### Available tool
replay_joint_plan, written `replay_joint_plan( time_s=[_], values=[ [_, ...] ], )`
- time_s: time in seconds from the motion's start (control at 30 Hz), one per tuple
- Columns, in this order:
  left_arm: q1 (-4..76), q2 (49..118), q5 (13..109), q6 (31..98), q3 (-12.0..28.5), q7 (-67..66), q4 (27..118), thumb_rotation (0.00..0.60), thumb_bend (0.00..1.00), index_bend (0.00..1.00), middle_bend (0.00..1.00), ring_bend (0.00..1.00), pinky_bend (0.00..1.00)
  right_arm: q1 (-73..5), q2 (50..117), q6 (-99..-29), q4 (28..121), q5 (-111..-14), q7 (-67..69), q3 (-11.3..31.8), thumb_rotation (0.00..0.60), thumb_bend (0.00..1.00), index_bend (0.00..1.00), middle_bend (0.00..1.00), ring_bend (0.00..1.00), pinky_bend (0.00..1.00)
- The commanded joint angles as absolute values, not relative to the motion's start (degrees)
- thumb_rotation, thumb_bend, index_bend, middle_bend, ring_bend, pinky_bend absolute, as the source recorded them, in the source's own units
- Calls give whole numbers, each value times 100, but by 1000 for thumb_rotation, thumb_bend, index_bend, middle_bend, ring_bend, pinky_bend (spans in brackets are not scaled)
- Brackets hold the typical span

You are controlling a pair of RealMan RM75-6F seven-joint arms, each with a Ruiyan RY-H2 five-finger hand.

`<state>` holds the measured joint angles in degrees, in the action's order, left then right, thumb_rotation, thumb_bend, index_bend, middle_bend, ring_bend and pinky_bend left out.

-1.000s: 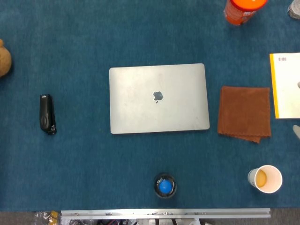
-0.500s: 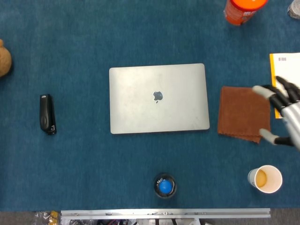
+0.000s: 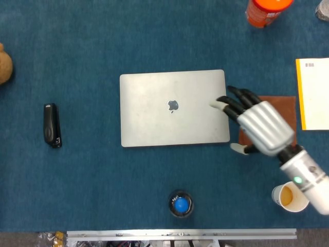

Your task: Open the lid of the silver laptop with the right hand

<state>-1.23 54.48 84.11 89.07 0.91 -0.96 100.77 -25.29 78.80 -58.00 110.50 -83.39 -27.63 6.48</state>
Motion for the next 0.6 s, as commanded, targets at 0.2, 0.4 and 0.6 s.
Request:
replay_joint_plan(
  time_s=[0.2,0.4,0.6],
  values=[
    [-137,5447,8427,8914,88,-71,10072,600,404,165,131,55,45,-3165,8825,-5496,10620,-7329,-3856,924,600,0,149,174,5,146],
    [-156,5429,8426,8921,82,-66,10074,600,405,165,131,55,46,-3527,9310,-5426,10317,-6786,-4239,995,600,0,140,159,0,120],
    [-179,5425,8426,8936,76,-54,10070,600,405,165,130,55,45,-3790,9693,-5449,10064,-6492,-4481,948,600,0,139,156,0,110]
  ],
)
